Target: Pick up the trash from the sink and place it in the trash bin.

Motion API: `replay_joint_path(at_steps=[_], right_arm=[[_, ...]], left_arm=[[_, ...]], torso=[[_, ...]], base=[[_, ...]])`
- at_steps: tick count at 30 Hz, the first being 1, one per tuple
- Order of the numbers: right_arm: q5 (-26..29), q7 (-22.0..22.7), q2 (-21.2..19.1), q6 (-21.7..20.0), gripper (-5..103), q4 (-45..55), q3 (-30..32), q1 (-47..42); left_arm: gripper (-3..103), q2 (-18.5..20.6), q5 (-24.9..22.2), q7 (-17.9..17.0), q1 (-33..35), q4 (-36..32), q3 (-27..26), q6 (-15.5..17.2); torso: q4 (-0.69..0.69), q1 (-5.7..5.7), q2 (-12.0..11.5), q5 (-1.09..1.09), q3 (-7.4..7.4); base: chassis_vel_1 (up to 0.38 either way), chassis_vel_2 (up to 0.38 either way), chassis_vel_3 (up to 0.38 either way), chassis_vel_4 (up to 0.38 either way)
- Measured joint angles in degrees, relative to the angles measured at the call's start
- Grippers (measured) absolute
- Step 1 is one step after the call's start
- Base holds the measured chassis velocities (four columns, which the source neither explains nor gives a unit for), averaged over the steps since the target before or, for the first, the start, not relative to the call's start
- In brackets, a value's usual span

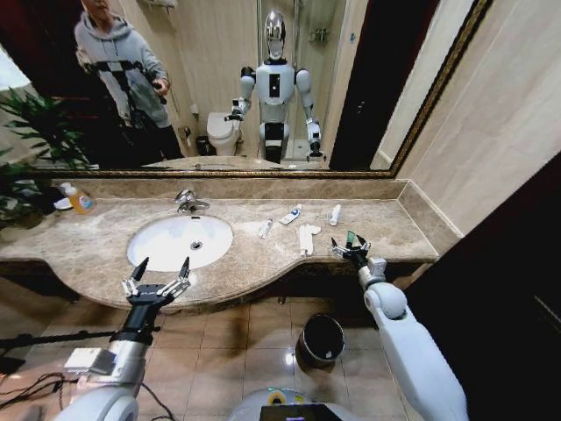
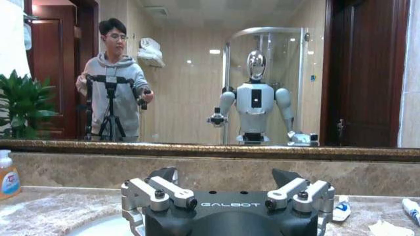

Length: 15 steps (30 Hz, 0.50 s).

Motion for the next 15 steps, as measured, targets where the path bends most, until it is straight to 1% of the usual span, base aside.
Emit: replay_joint_path(at_steps=[1, 3, 5, 7, 8, 9, 10, 12, 15], right_arm=[[0.1, 0.1, 0.0, -0.2, 89, -0.3, 0.3, -0.2], [0.3, 0.1, 0.1, -0.3, 89, -0.5, 0.4, -0.3], [0.4, 0.0, 0.1, -0.4, 79, -0.9, 0.6, -0.4], [0.5, 0.0, 0.2, -0.4, 79, -1.1, 0.7, -0.4], [0.6, 0.0, 0.2, -0.5, 68, -1.2, 0.7, -0.4], [0.7, -0.1, 0.2, -0.6, 68, -1.2, 0.8, -0.3], [0.8, -0.1, 0.1, -0.7, 57, -1.2, 0.9, -0.3], [0.9, -0.1, 0.1, -0.8, 57, -1.2, 1.0, -0.3], [1.1, -0.2, 0.0, -0.8, 40, -1.3, 1.4, -0.5]], left_arm=[[100, 0.0, 0.0, 0.0, 0.0, 0.0, 0.0, 0.0], [100, 0.0, 0.0, 0.0, 0.0, 0.0, 0.0, 0.0], [100, 0.0, 0.0, 0.0, 0.0, 0.0, 0.0, 0.0], [100, 0.0, 0.0, 0.0, 0.0, 0.0, 0.0, 0.0], [100, 0.0, 0.0, 0.0, 0.0, 0.0, 0.0, 0.0], [100, 0.0, 0.0, 0.0, 0.0, 0.0, 0.0, 0.0], [100, 0.0, 0.0, 0.0, 0.0, 0.0, 0.0, 0.0], [100, 0.0, 0.0, 0.0, 0.0, 0.0, 0.0, 0.0], [100, 0.0, 0.0, 0.0, 0.0, 0.0, 0.0, 0.0]], torso=[[0.0, 0.0, 0.0, -0.01, 0.0], [-0.01, -0.01, 0.0, 0.0, 0.0], [0.0, -0.01, 0.0, 0.0, 0.0], [0.0, -0.01, 0.0, 0.0, 0.0], [0.0, -0.01, 0.0, 0.0, 0.0], [0.0, -0.01, 0.0, 0.0, 0.0], [0.0, -0.01, 0.0, 0.0, 0.0], [0.0, -0.01, 0.0, 0.0, 0.0], [0.0, -0.01, 0.0, 0.0, 0.0]], base=[[0.0, 0.0, 0.0, 0.0], [0.0, 0.0, 0.0, 0.0], [0.0, 0.0, 0.0, 0.0], [0.0, 0.0, 0.0, 0.0], [0.0, 0.0, 0.0, 0.0], [0.0, 0.0, 0.0, 0.0], [0.0, 0.0, 0.0, 0.0], [0.0, 0.0, 0.0, 0.0], [0.0, 0.0, 0.0, 0.0]])
